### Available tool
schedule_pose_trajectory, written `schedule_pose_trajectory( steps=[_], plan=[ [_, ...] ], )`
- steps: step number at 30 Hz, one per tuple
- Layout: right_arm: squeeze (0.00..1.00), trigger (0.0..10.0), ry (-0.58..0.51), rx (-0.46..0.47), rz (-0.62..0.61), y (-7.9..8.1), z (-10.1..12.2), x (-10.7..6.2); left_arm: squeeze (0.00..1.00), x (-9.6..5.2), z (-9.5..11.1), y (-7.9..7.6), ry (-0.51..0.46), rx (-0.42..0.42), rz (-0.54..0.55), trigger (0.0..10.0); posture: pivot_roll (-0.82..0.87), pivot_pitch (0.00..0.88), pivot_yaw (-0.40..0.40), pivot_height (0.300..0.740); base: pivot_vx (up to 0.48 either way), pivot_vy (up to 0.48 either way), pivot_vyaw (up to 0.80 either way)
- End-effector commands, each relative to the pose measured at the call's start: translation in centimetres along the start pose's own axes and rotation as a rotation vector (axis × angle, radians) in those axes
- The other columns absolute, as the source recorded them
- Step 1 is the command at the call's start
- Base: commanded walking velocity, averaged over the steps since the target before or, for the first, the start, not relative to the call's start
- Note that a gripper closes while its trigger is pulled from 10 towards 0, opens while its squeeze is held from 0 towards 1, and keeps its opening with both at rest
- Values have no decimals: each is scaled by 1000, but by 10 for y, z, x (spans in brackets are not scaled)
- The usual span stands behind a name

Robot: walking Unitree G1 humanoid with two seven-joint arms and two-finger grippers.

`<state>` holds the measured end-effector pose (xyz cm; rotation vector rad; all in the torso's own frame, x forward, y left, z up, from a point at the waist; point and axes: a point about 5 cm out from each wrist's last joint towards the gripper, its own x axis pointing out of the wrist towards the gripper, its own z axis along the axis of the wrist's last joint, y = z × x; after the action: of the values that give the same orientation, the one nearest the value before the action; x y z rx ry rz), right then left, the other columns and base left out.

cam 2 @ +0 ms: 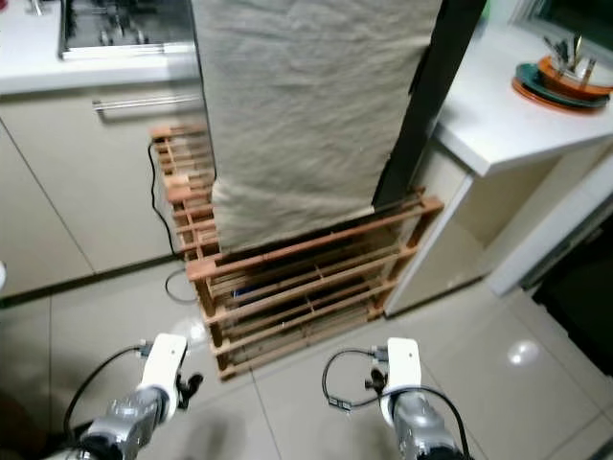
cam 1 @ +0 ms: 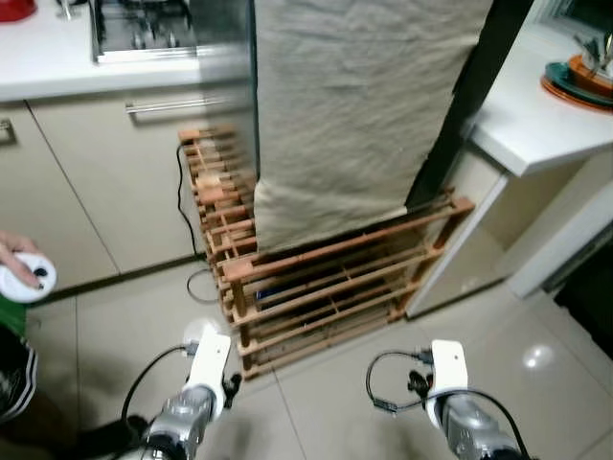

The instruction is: Clothes washing

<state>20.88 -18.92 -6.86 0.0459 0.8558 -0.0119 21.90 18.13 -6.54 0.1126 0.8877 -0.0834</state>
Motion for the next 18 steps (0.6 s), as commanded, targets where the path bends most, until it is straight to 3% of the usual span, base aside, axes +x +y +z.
schedule_pose_trajectory(
  steps=[1, 3, 8, 9, 10, 11, 12, 18],
  plan=[
    [0, 10000, -13, 1, -7, -3, 2, 0, 0, 1, 5, -2, -6, 11, -1, 10000, -120, 0, -80, 740, 0, 0, 0],
    [0, 10000, -43, -60, -21, -9, 10, 0, 0, 1, 10, -4, -46, -5, -11, 10000, -119, 0, -90, 740, 0, 0, 0],
    [0, 10000, -197, -73, -22, -25, 31, -7, 0, -1, 27, -10, -178, -21, -80, 10000, -123, 0, -99, 740, 0, 0, 0],
    [0, 10000, -285, -69, -52, -36, 41, -15, 0, -7, 43, -14, -310, 53, -124, 10000, -125, 0, -96, 740, 0, 0, 0],
    [0, 10000, -321, -53, -69, -41, 44, -21, 0, -11, 50, -17, -368, 103, -144, 10000, -127, 0, -90, 740, 0, 0, 0],
    [0, 10000, -321, -53, -69, -41, 44, -21, 0, -11, 50, -17, -368, 103, -144, 10000, -127, 0, -90, 740, 0, 0, 0],
    [0, 10000, -393, -13, -90, -44, 50, -31, 0, -22, 64, -21, -482, 151, -173, 10000, -138, 0, -76, 740, 0, 0, -769],
    [0, 10000, -524, 16, -137, -37, 67, -51, 0, -44, 96, -25, -687, 237, -150, 10000, -164, 0, -41, 740, 0, 0, -769]
  ],
)
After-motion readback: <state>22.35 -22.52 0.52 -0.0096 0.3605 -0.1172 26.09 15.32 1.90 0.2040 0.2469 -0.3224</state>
